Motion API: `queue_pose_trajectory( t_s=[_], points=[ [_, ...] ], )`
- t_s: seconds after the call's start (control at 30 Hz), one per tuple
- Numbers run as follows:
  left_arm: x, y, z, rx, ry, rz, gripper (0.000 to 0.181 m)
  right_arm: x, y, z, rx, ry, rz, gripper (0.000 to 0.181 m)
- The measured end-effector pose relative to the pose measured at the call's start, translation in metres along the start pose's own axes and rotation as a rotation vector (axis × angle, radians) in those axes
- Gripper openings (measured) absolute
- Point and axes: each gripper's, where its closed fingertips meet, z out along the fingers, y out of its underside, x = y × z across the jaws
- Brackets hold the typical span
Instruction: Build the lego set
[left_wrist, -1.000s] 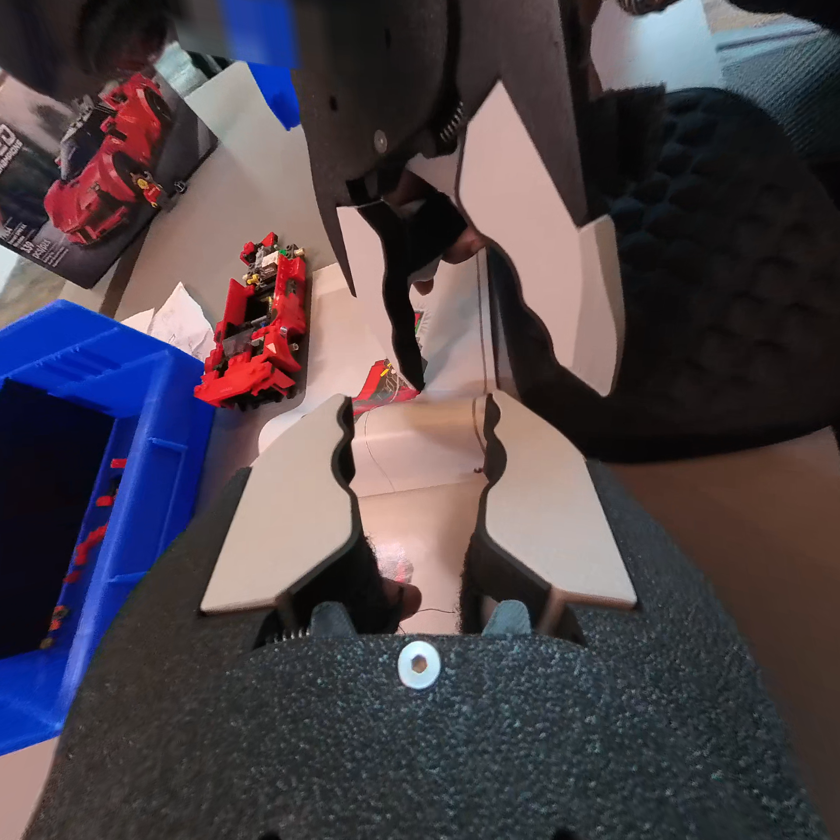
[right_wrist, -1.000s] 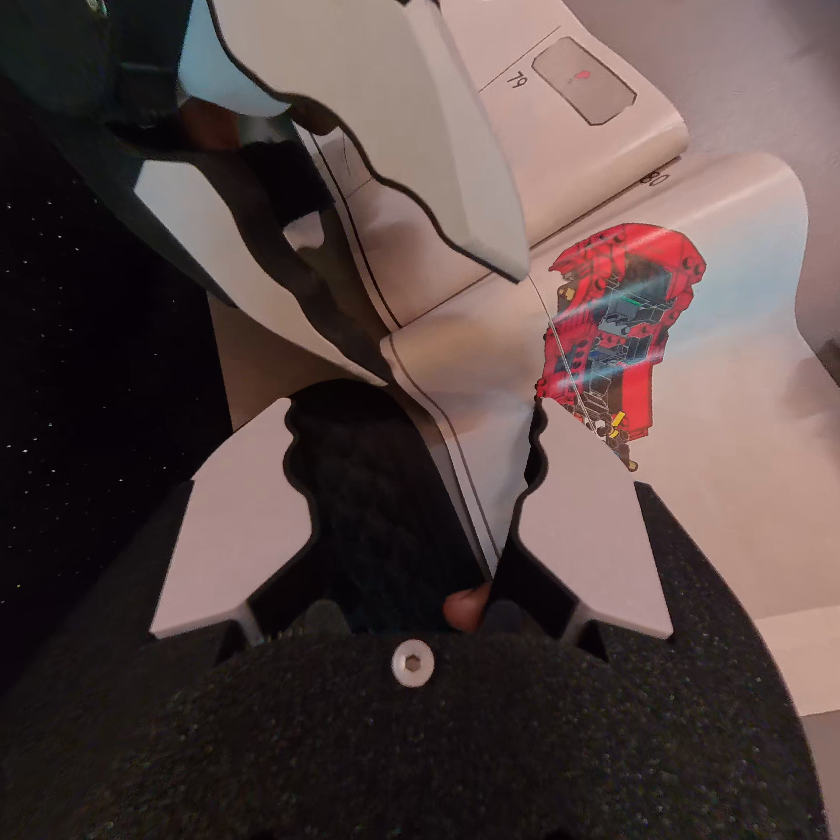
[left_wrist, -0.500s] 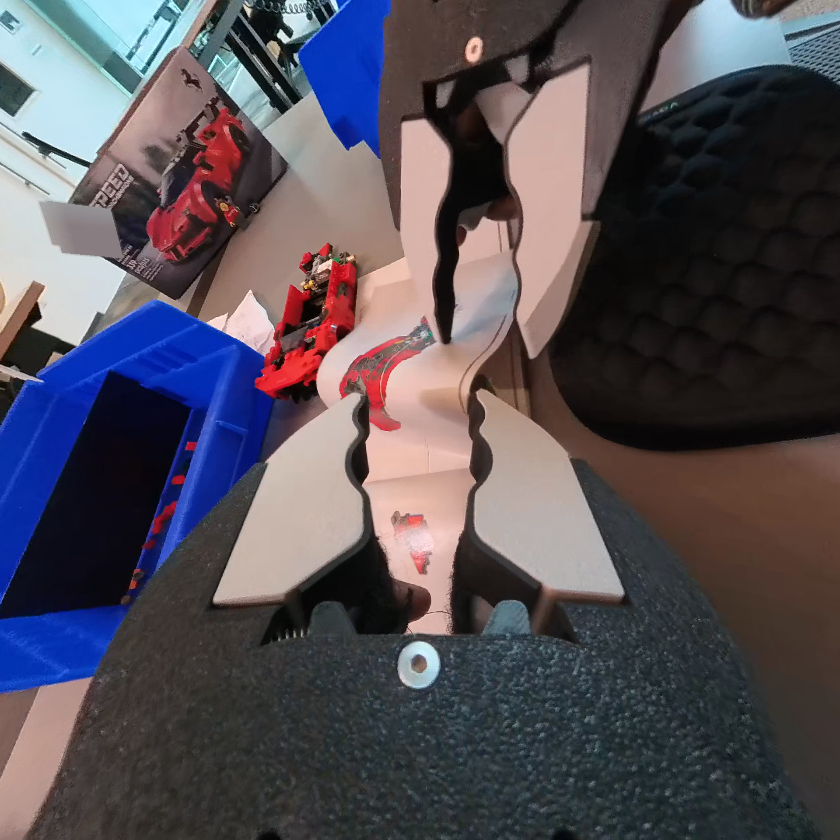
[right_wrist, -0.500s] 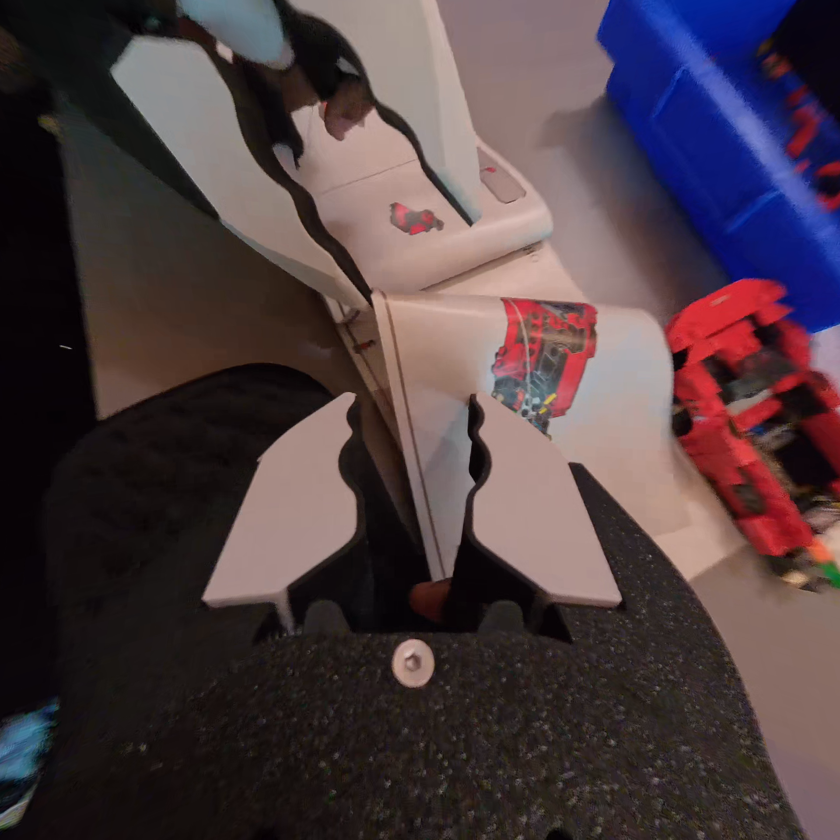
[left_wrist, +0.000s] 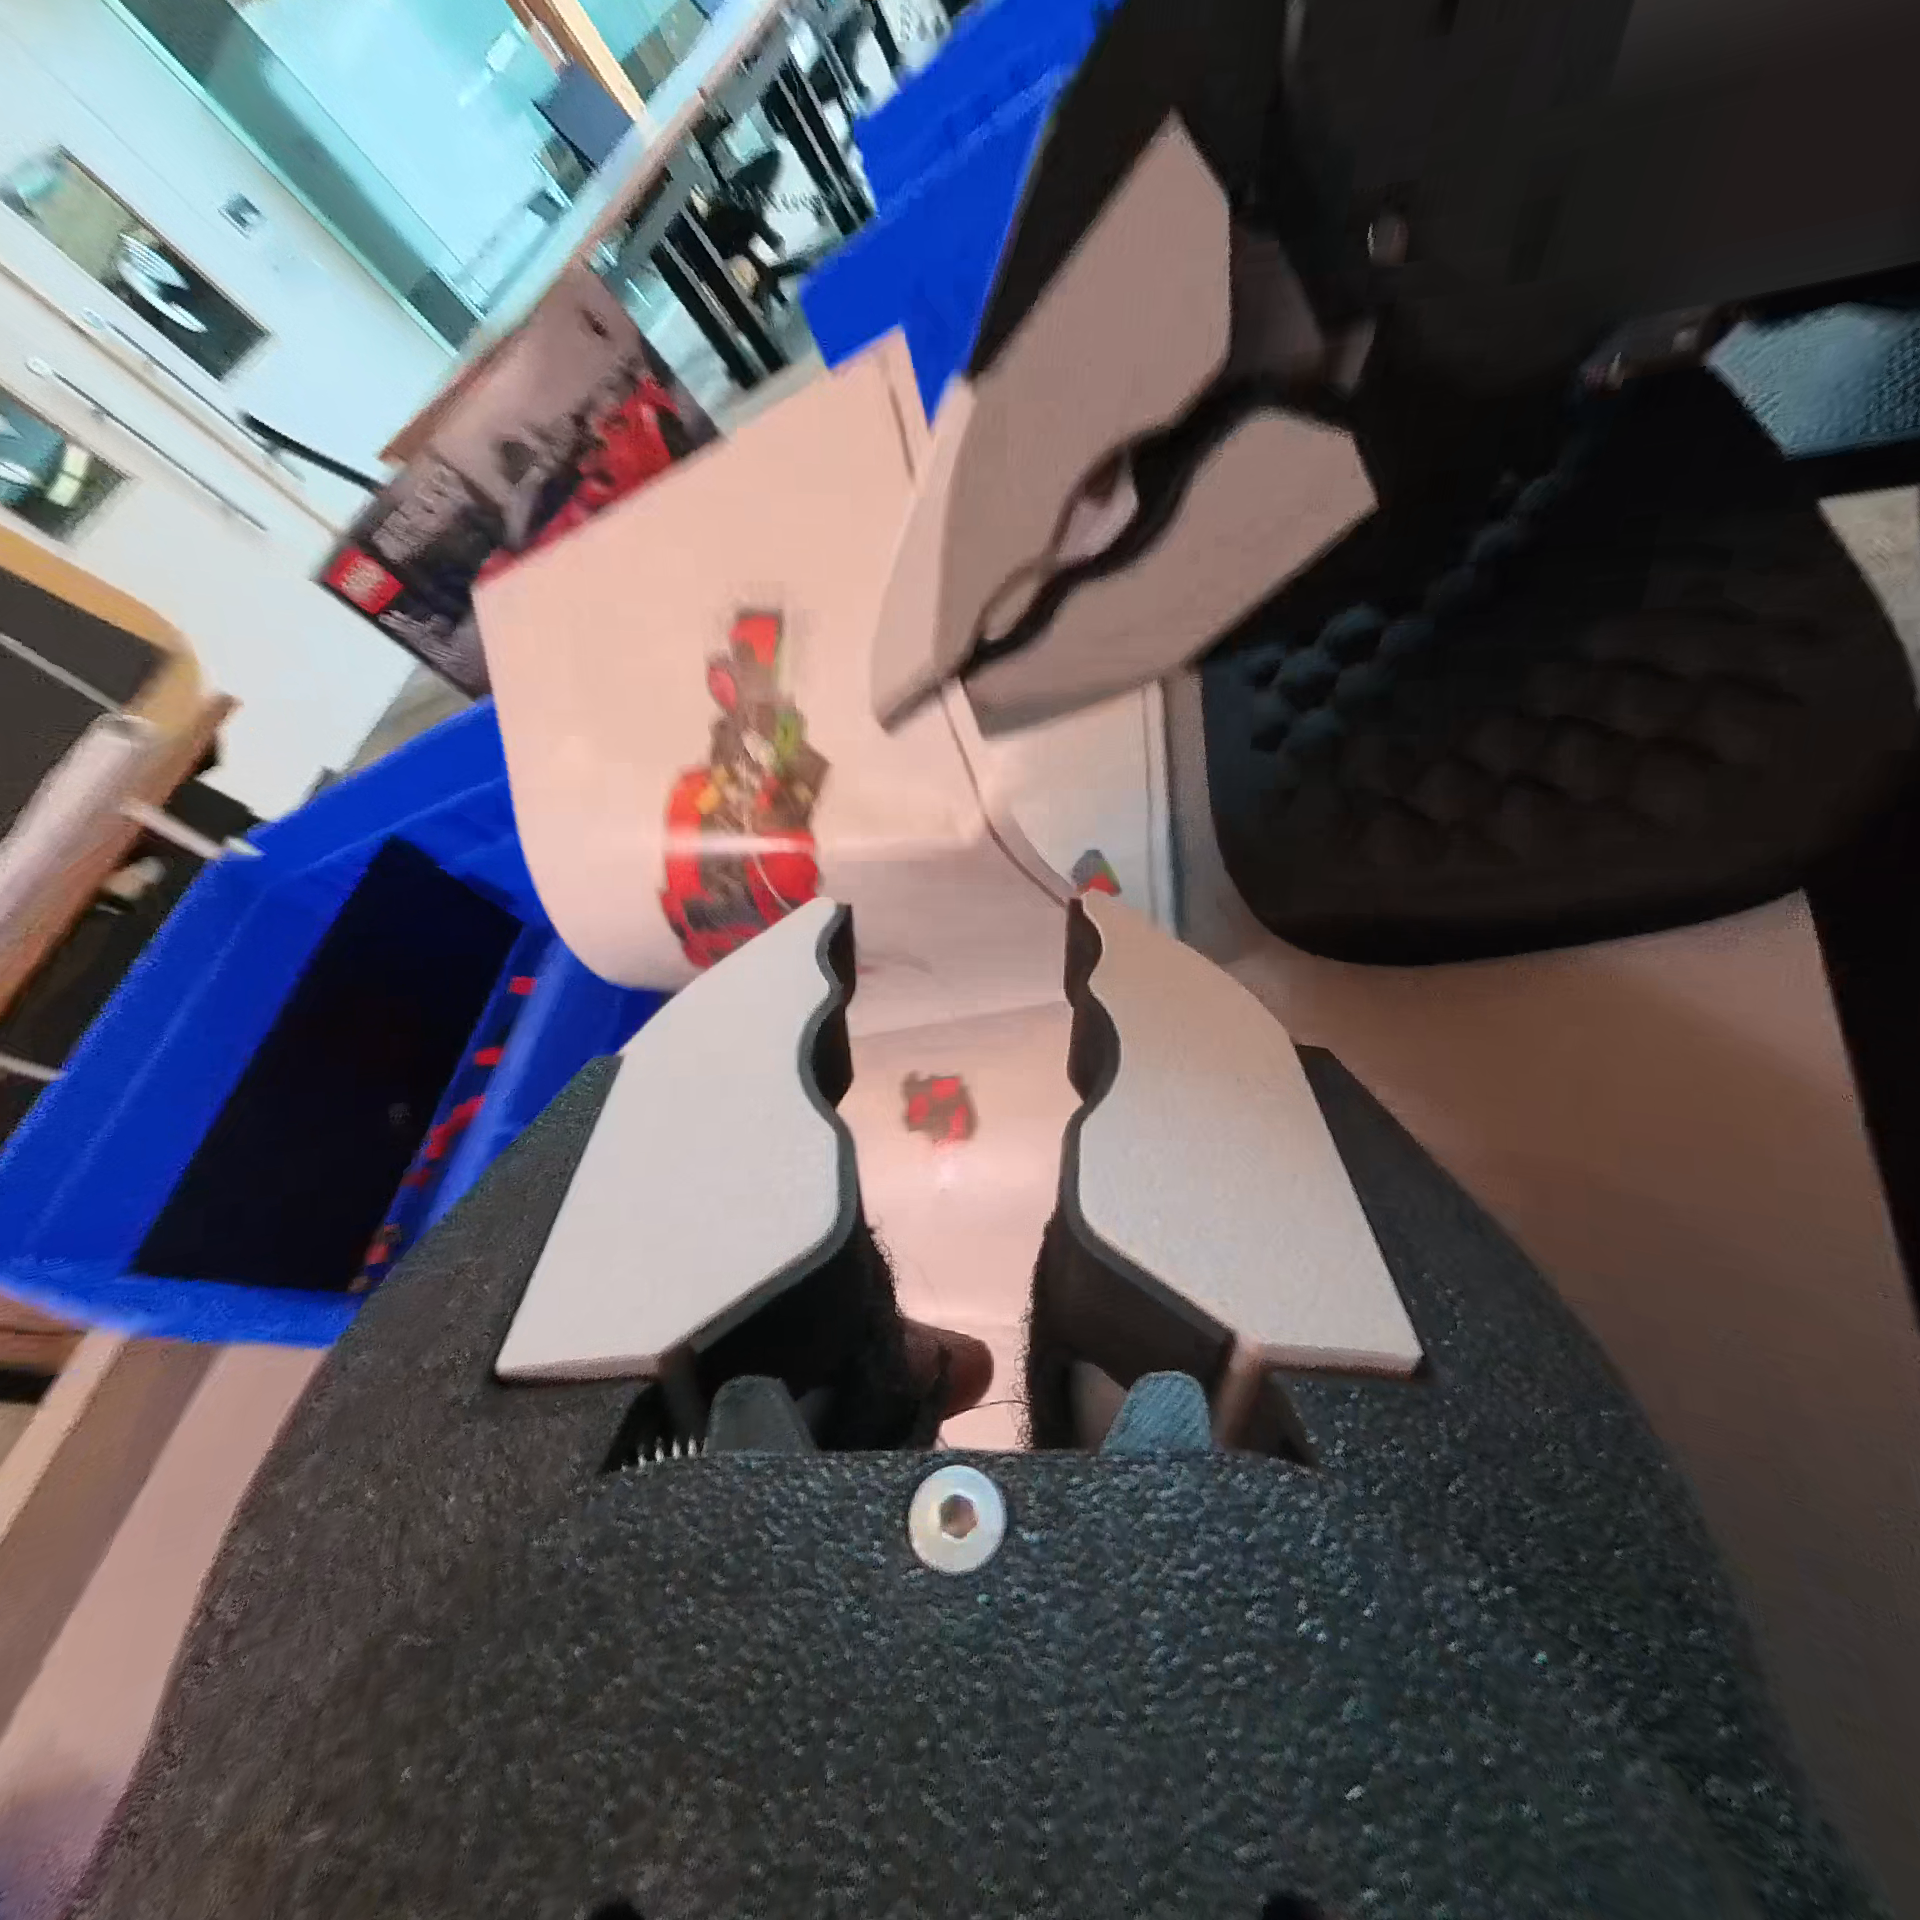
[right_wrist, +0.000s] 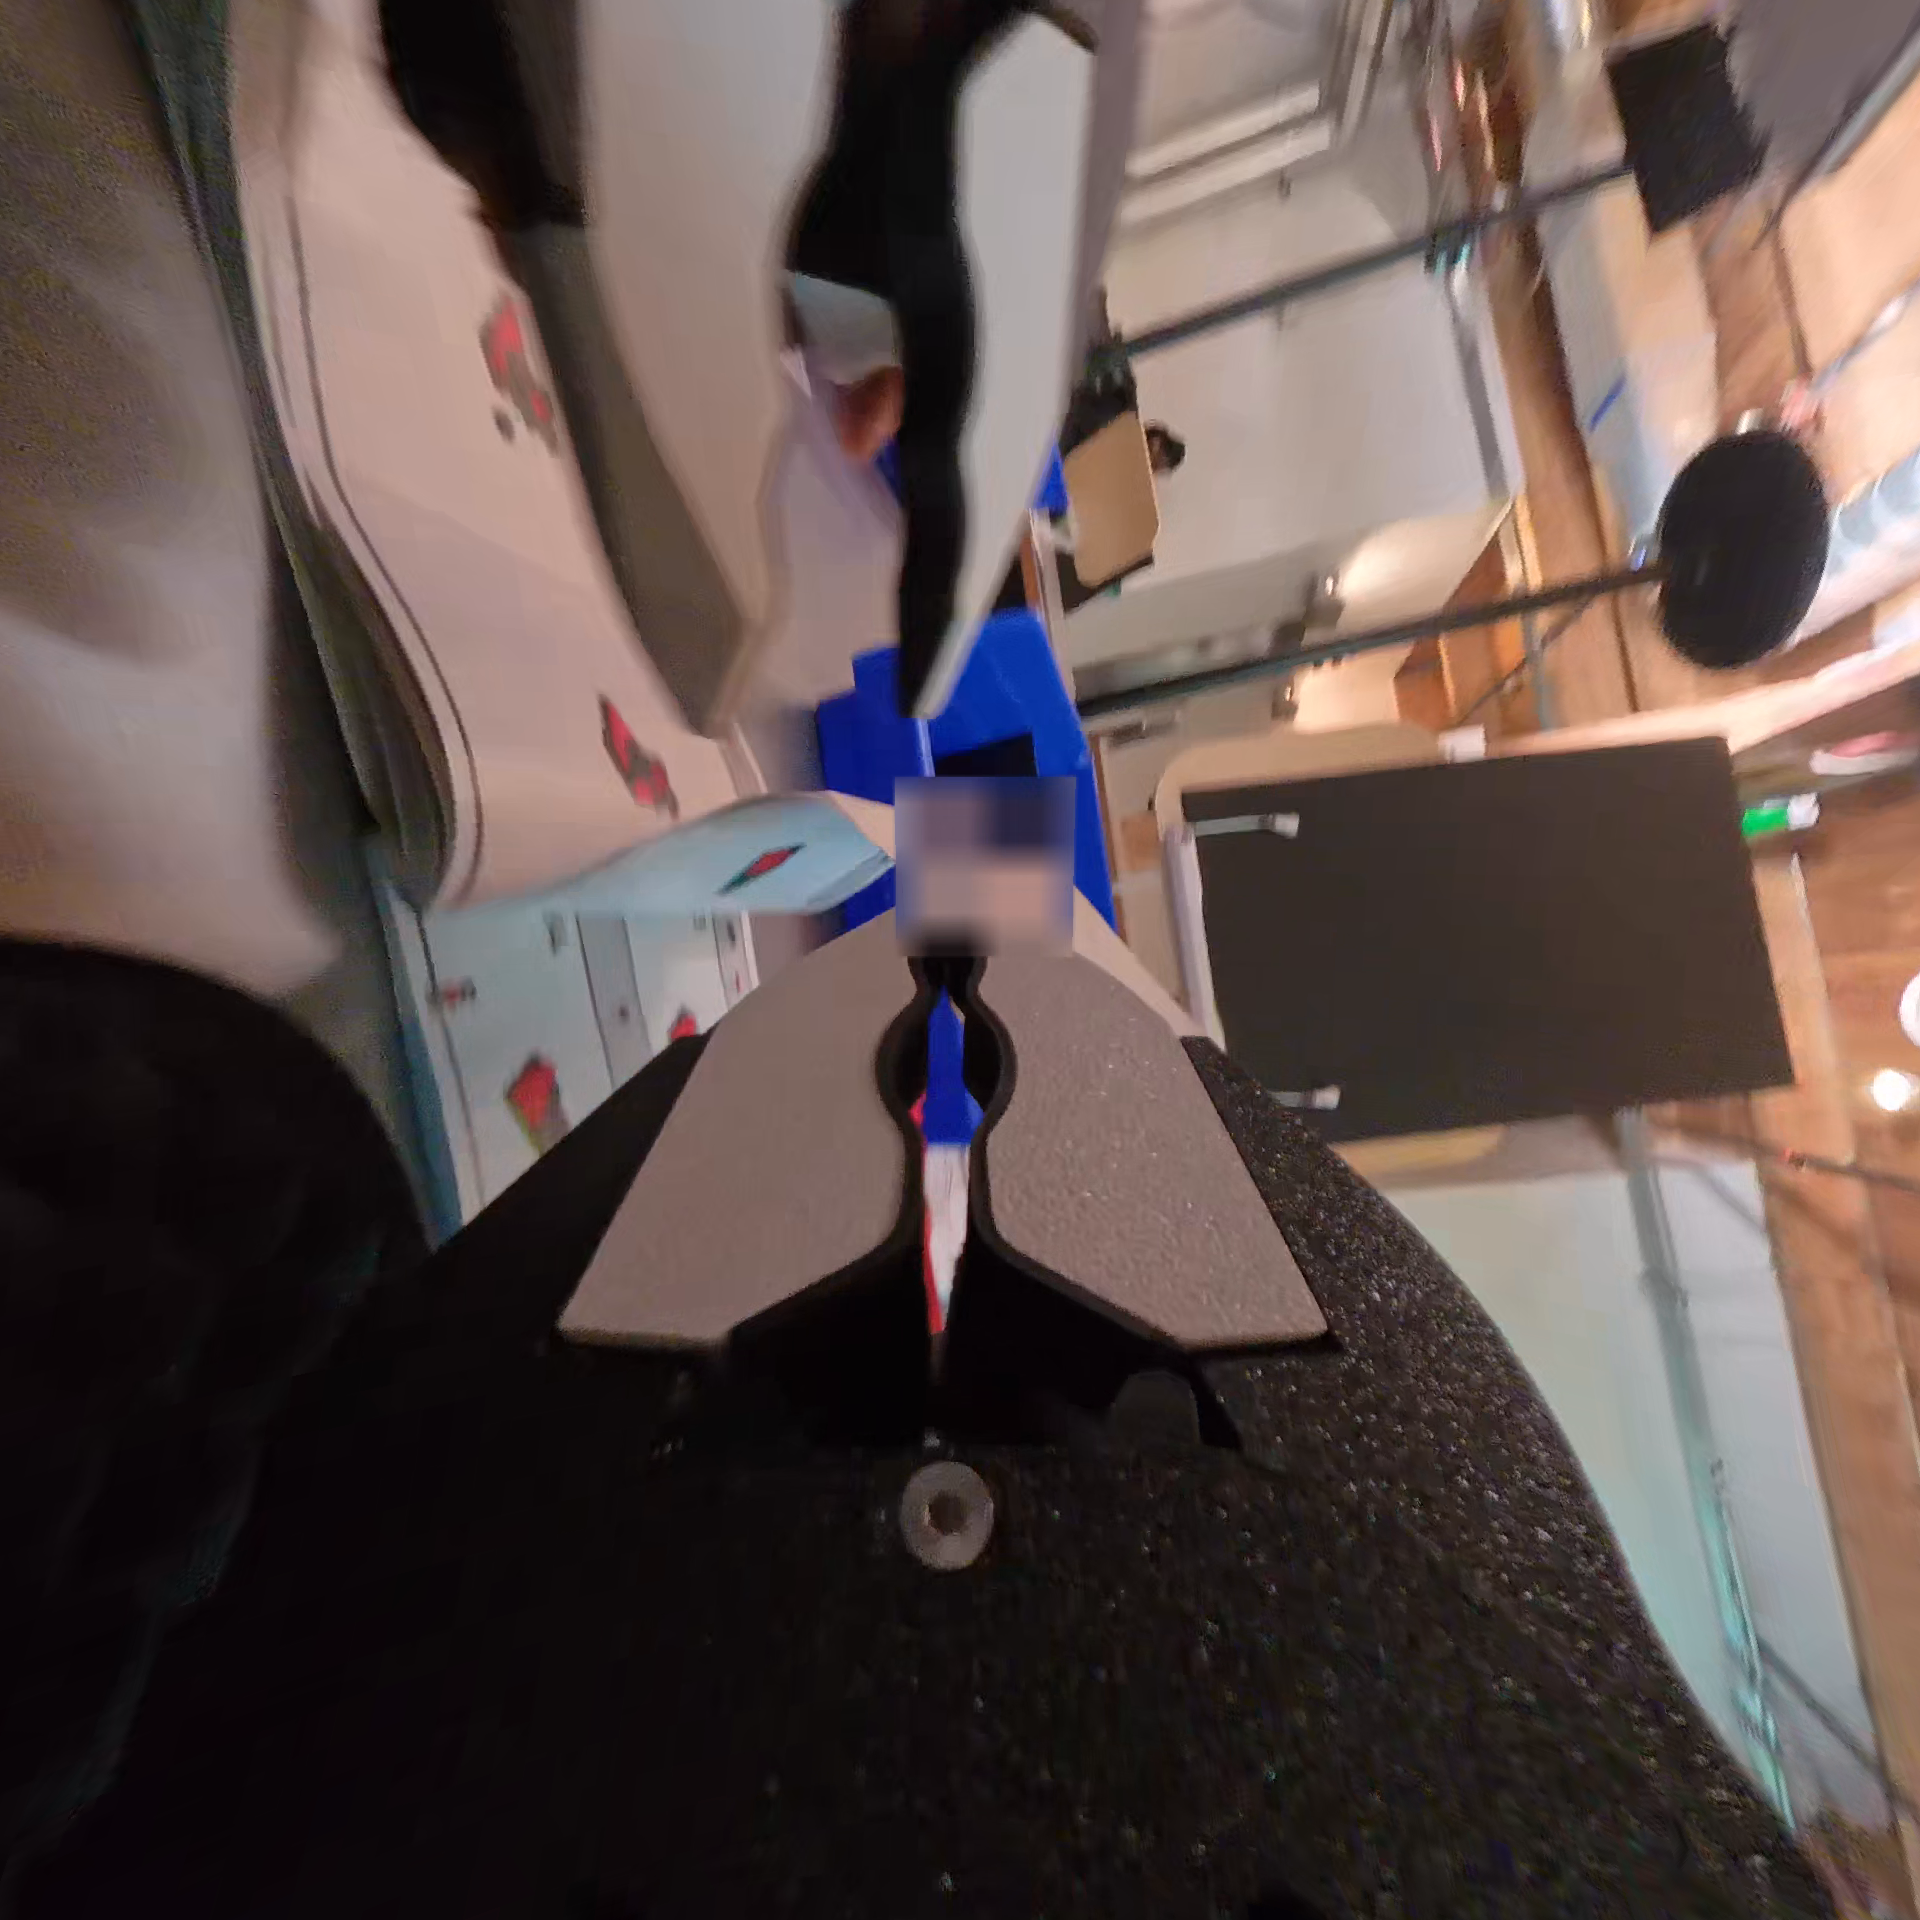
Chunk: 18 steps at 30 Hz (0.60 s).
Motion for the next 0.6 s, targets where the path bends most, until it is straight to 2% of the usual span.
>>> queue_pose_trajectory(
  t_s=[0.07, 0.13, 0.2, 0.27, 0.3, 0.37, 0.43, 0.47, 0.5, 0.57, 0.6],
  points=[
    [-0.027, -0.009, -0.027, 0.063, -0.102, -0.018, 0.034, -0.009, -0.026, 0.015, 0.079, -0.046, -0.062, 0.0],
    [-0.068, -0.017, -0.066, 0.14, -0.229, -0.107, 0.03, -0.027, -0.048, 0.032, 0.124, -0.126, -0.153, 0.0],
    [-0.1, -0.018, -0.097, 0.182, -0.285, -0.194, 0.029, -0.048, -0.063, 0.046, 0.142, -0.211, -0.277, 0.0],
    [-0.12, -0.012, -0.106, 0.111, -0.291, -0.21, 0.028, -0.069, -0.067, 0.056, 0.124, -0.316, -0.364, 0.0],
    [-0.123, -0.009, -0.101, 0.051, -0.27, -0.187, 0.028, -0.077, -0.066, 0.059, 0.11, -0.353, -0.388, 0.0],
    [-0.11, -0.001, -0.074, -0.067, -0.138, -0.153, 0.027, -0.083, -0.066, 0.062, 0.099, -0.37, -0.407, 0.0],
    [-0.07, 0.018, -0.033, -0.175, 0.101, -0.214, 0.027, -0.082, -0.067, 0.06, 0.092, -0.369, -0.399, 0.008],
    [-0.045, 0.037, -0.016, -0.271, 0.224, -0.238, 0.024, -0.079, -0.07, 0.058, 0.094, -0.363, -0.374, 0.014],
    [-0.025, 0.061, -0.007, -0.398, 0.314, -0.24, 0.018, -0.076, -0.075, 0.052, 0.12, -0.367, -0.327, 0.021],
    [0.002, 0.104, -0.009, -0.609, 0.437, -0.209, 0.007, -0.059, -0.094, 0.029, 0.279, -0.348, -0.178, 0.034],
    [0.006, 0.097, -0.009, -0.532, 0.453, -0.243, 0.006, -0.044, -0.099, 0.016, 0.361, -0.323, -0.074, 0.035]
  ],
)
